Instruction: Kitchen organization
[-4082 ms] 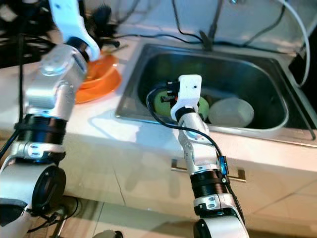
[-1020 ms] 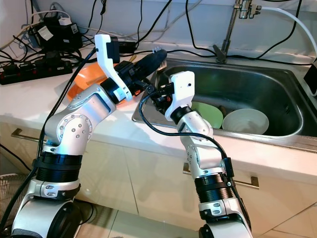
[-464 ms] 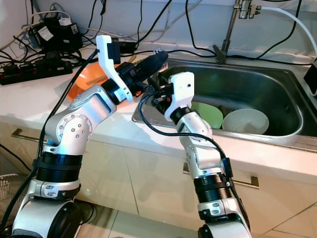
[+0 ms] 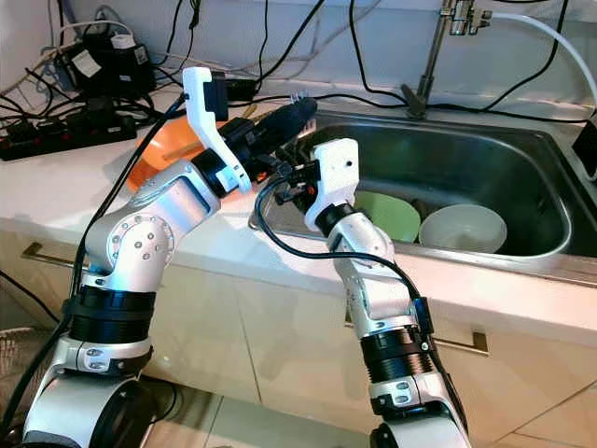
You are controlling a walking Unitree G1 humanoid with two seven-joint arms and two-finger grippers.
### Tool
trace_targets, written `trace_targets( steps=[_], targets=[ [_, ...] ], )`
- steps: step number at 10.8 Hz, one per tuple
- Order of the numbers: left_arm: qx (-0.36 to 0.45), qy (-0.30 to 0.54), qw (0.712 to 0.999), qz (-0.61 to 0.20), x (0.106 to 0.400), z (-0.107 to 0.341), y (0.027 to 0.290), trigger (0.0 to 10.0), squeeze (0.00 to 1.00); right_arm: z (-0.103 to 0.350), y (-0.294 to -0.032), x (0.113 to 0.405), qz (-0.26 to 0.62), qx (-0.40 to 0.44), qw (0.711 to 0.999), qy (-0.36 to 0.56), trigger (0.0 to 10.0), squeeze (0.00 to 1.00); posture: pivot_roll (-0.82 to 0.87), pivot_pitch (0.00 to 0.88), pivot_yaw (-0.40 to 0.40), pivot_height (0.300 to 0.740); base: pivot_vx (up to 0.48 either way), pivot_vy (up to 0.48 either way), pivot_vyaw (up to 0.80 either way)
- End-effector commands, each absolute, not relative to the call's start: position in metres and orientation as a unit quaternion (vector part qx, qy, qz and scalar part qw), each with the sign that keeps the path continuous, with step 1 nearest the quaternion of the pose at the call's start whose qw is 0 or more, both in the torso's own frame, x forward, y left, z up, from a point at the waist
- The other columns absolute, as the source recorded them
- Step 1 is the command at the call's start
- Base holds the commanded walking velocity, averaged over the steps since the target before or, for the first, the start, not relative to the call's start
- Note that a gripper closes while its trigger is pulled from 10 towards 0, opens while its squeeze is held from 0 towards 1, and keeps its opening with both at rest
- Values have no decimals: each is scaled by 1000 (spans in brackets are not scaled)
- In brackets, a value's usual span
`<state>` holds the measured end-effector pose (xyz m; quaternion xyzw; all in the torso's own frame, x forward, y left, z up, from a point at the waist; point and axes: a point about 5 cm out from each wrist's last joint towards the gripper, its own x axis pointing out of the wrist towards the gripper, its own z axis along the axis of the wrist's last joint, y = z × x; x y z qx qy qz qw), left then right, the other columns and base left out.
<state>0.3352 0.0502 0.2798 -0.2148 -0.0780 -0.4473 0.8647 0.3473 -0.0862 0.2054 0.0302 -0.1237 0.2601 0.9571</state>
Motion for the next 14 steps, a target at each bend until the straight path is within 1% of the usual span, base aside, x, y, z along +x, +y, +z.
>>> trace_targets(
  steps=[1,2,3,4,8,9,10,11,12,13,14],
  targets=[
    [-213,-89,864,-448,335,287,53,10000,0,210,-90,351,246,36,960,-131,0,0,151,0,71,740,0,0,0],
    [-208,-89,867,-443,336,286,54,10000,0,210,-90,351,245,36,960,-130,0,0,151,0,70,740,0,0,0],
    [-208,-91,869,-439,336,286,54,10000,604,209,-91,351,244,35,960,-130,0,0,151,0,70,740,0,0,0],
    [-209,-92,871,-436,337,286,55,10000,1000,209,-91,351,242,34,961,-130,0,0,151,0,70,740,0,0,0],
    [-215,-103,883,-405,341,287,66,10000,1000,209,-98,355,219,33,967,-129,0,0,150,0,61,740,0,0,0],
    [-201,-109,895,-383,343,285,74,10000,0,209,-106,360,193,29,973,-125,0,0,150,0,59,740,0,0,0],
    [-185,-101,907,-364,343,276,84,10000,0,208,-118,368,151,22,982,-114,7765,0,150,0,57,740,0,0,0],
    [-168,-85,921,-340,343,263,94,10000,0,205,-130,376,110,16,989,-96,10000,0,152,0,55,740,0,0,0],
    [-128,-61,936,-321,340,246,102,10000,0,202,-141,382,81,10,994,-79,10000,0,161,0,47,740,0,0,0],
    [-85,-33,945,-315,334,227,104,10000,0,201,-150,389,63,-3,996,-69,10000,0,171,0,38,740,0,0,0],
    [-54,-5,945,-321,327,212,100,10000,0,201,-153,396,53,-14,997,-61,10000,0,178,0,32,740,0,0,0]
  ],
)
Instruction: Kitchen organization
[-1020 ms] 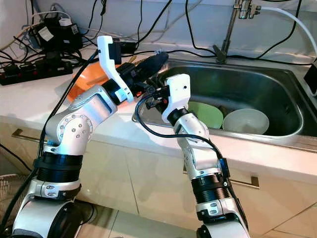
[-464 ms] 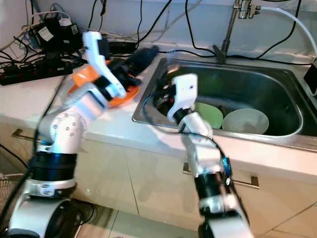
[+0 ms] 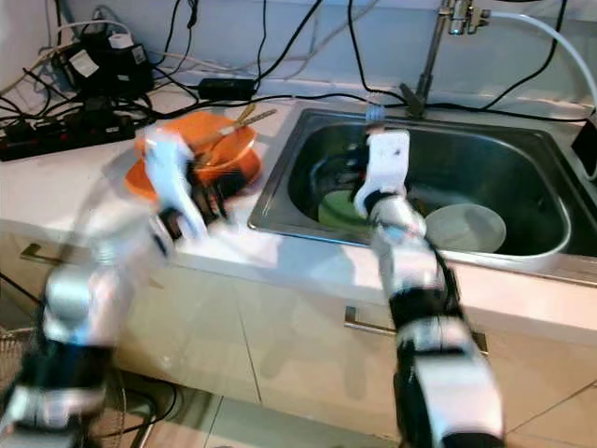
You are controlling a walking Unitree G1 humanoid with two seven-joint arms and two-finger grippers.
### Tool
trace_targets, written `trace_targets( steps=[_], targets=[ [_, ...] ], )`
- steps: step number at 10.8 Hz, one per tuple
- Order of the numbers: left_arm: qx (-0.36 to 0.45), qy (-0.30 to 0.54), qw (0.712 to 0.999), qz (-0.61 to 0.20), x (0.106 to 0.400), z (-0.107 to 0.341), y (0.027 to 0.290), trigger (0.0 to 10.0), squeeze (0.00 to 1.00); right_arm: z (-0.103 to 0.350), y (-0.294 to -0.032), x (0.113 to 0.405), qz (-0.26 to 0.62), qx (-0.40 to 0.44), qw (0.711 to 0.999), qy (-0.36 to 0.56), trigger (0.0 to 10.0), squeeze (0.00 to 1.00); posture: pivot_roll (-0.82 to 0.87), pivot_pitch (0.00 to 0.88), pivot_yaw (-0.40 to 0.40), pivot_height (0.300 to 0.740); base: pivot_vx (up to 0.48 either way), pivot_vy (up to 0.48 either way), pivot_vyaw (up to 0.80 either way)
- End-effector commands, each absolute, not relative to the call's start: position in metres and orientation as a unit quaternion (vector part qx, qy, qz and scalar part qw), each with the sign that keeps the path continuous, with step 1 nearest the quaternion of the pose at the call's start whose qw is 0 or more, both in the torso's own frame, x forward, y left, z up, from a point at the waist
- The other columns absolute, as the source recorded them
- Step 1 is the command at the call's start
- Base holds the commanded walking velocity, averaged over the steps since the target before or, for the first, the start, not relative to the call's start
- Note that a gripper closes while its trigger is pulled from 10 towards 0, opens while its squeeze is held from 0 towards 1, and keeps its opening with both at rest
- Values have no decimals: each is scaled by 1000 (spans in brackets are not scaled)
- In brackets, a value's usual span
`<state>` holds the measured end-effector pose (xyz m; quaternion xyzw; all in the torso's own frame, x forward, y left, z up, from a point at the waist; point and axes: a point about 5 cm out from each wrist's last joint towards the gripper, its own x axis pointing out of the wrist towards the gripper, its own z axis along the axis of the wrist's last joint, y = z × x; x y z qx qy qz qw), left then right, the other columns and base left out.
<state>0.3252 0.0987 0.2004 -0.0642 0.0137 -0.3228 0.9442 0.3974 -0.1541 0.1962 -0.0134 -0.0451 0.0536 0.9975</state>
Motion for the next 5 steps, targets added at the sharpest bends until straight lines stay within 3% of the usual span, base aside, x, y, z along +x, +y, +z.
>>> trace_targets(
  steps=[1,5],
  targets=[
    [-42,14,941,-337,319,203,91,10000,0,201,-153,401,50,-21,997,-52,10000,0,193,0,21,740,0,0,0],
    [15,75,925,-371,298,175,68,10000,0,194,-145,407,54,-29,998,-29,10000,0,222,21,3,740,0,0,0]
  ],
)
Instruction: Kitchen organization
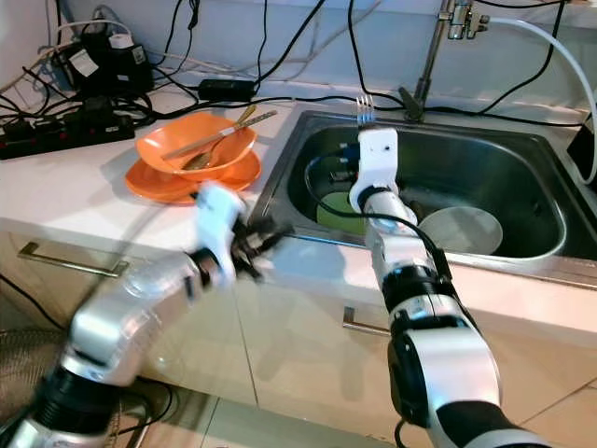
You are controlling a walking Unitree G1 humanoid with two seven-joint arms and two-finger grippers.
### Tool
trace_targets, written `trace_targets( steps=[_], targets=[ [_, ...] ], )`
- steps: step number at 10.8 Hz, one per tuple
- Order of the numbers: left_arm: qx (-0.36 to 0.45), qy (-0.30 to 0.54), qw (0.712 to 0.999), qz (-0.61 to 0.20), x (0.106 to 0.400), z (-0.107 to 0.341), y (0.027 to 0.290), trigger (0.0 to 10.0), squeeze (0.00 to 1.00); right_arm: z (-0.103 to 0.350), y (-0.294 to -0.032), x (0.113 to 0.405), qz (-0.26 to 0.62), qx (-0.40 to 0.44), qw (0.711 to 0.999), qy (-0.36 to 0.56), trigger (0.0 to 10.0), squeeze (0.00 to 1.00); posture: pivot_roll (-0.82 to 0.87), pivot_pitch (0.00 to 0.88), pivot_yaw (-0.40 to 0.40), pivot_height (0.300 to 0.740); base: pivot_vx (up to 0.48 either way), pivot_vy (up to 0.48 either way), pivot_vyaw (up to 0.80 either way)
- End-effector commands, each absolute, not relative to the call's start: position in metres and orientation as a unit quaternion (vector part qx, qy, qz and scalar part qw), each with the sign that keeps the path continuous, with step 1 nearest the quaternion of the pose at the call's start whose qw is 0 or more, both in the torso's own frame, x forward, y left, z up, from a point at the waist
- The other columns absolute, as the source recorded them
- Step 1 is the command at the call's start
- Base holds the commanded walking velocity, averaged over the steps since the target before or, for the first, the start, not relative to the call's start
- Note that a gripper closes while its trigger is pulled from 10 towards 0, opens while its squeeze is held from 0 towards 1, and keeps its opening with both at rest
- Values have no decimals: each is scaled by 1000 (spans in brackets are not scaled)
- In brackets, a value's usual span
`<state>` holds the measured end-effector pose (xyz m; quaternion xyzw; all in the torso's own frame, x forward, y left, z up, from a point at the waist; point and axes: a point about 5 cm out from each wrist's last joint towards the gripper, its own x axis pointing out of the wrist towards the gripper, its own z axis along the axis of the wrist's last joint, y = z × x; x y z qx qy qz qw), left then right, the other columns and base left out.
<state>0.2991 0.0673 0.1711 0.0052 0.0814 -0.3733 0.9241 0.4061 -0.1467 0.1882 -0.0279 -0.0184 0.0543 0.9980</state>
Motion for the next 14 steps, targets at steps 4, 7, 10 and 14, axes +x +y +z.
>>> trace_targets(
  steps=[4,7,10,14],
  targets=[
    [23,86,923,-374,292,171,61,10000,0,184,-147,409,39,-45,998,-2,10000,0,223,31,5,740,0,0,0],
    [21,93,925,-369,292,170,60,10000,0,172,-146,407,37,-42,998,25,10000,0,229,37,5,740,0,0,0],
    [22,97,926,-364,292,168,61,10000,0,167,-146,406,34,-45,998,38,10000,0,230,34,2,740,0,0,0],
    [21,101,927,-361,293,168,61,10000,0,155,-147,402,34,-45,997,58,10000,737,230,22,4,740,0,0,0]
  ],
)
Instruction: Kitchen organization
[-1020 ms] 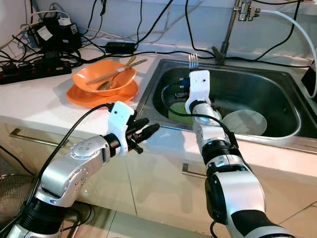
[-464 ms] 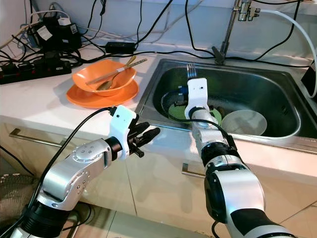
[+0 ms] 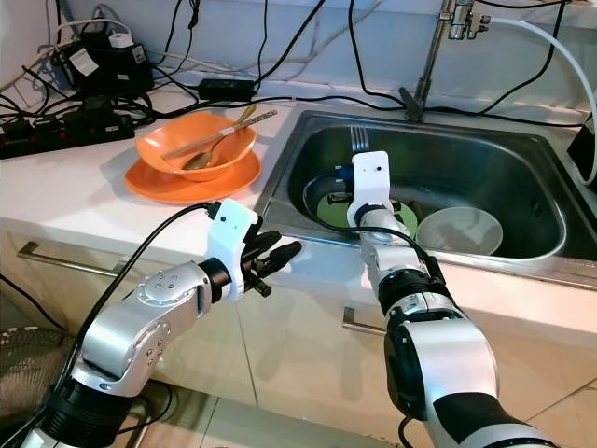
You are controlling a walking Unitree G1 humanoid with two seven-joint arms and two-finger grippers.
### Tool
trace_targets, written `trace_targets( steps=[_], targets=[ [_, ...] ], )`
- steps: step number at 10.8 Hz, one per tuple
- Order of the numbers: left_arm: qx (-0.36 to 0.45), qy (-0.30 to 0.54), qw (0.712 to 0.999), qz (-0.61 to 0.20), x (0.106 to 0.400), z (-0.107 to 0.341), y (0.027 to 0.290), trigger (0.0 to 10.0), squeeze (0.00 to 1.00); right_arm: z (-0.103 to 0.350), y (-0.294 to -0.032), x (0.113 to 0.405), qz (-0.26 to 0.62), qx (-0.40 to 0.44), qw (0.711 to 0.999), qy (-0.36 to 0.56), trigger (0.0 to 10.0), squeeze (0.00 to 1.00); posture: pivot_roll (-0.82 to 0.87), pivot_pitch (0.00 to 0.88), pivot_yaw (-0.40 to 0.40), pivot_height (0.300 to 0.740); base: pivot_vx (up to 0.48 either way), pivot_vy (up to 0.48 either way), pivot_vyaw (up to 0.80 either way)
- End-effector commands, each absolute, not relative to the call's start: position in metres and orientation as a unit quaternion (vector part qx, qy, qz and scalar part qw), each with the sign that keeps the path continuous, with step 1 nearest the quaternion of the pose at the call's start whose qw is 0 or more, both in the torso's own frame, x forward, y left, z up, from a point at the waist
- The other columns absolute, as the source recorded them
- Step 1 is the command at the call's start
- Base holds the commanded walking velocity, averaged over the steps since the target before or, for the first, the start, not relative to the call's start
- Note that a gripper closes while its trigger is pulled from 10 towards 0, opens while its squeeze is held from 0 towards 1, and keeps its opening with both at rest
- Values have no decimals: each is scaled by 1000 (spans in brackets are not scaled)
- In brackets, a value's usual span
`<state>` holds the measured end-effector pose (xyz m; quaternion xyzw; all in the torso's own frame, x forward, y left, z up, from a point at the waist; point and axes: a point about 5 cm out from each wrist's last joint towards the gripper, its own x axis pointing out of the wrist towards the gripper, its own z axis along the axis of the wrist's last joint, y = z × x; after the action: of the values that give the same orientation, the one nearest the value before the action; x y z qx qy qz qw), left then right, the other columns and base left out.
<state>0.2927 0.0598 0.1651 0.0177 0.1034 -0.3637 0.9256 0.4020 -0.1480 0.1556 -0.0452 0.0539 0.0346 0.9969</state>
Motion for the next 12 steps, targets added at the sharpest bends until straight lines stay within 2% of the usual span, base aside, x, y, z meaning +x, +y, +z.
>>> trace_targets(
  steps=[1,2,3,4,5,6,7,8,9,10,12],
  targets=[
    [21,101,927,-361,293,168,60,10000,0,154,-147,402,34,-47,997,59,10000,682,230,19,4,740,0,0,0],
    [21,102,927,-361,293,167,60,10000,0,154,-146,402,34,-48,997,59,10000,4,231,16,5,740,0,0,0],
    [21,102,926,-362,292,167,60,10000,0,153,-145,402,36,-43,997,57,10000,0,230,9,6,740,0,0,0],
    [21,103,926,-363,292,167,59,10000,0,153,-145,401,37,-42,997,57,10000,969,228,8,8,740,0,0,0],
    [22,103,926,-363,292,166,59,10000,0,153,-145,401,36,-43,997,58,10000,1000,228,6,9,740,0,0,0],
    [22,104,925,-364,292,166,59,10000,0,153,-146,401,33,-47,997,57,10000,0,227,3,9,740,0,0,0],
    [22,104,925,-365,292,166,58,10000,0,153,-147,401,29,-51,997,56,10000,0,226,0,11,740,0,0,0],
    [22,104,925,-366,292,166,58,10000,0,152,-147,401,30,-42,997,56,10000,1000,225,0,11,740,0,0,0],
    [22,104,924,-367,292,166,57,10000,0,152,-147,401,27,-51,997,56,10000,933,224,0,11,740,0,0,0],
    [22,104,924,-367,292,166,57,10000,0,152,-148,401,27,-50,997,57,10000,0,224,0,11,740,0,0,0],
    [22,104,924,-367,292,166,57,10000,0,153,-148,401,26,-50,997,54,10000,0,224,0,11,740,0,0,0]
  ],
)
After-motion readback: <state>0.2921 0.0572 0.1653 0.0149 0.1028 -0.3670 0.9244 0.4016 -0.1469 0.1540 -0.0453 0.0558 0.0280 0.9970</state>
